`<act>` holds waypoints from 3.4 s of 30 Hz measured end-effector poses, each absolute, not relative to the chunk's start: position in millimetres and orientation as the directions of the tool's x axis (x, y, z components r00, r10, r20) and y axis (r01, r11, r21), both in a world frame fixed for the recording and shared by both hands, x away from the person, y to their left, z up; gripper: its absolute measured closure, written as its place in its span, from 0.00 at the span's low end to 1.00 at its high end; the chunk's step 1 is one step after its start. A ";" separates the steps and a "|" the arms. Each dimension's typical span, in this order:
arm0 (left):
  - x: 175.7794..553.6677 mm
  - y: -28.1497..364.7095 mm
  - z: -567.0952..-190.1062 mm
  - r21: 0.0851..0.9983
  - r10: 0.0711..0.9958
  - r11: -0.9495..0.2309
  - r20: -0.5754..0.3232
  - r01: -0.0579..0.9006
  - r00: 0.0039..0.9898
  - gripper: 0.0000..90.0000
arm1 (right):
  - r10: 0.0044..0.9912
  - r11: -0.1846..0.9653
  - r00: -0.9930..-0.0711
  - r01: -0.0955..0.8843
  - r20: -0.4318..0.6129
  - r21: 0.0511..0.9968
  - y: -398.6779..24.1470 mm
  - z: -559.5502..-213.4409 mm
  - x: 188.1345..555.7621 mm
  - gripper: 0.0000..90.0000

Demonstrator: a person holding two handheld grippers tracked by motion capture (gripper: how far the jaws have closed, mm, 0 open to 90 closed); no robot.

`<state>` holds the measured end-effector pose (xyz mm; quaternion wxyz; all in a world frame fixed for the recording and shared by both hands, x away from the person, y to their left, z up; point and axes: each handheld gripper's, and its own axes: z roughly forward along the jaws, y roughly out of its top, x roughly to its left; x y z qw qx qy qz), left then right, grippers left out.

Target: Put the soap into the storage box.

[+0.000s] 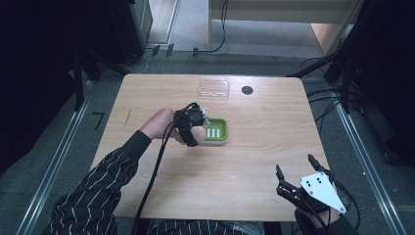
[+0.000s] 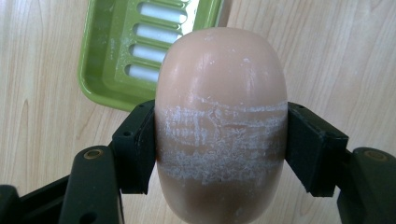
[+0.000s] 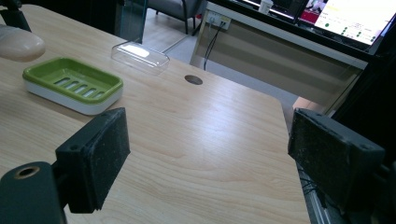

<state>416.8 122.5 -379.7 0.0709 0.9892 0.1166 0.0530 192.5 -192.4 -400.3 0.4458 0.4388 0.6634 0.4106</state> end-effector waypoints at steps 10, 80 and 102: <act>421.6 116.6 -377.3 0.151 0.215 -0.968 0.095 0.199 0.972 0.37 | 0.947 0.281 -0.220 0.216 -0.234 0.935 -191.7 -400.3 192.6 0.15; 486.0 64.6 -427.1 0.098 0.188 -0.978 0.053 0.182 0.981 0.37 | 0.947 0.276 -0.225 0.212 -0.228 0.937 -192.1 -400.4 192.7 0.15; 487.6 63.6 -437.0 0.116 0.176 -0.979 0.074 0.167 0.982 0.37 | 0.947 0.278 -0.226 0.210 -0.230 0.937 -192.2 -400.3 192.7 0.15</act>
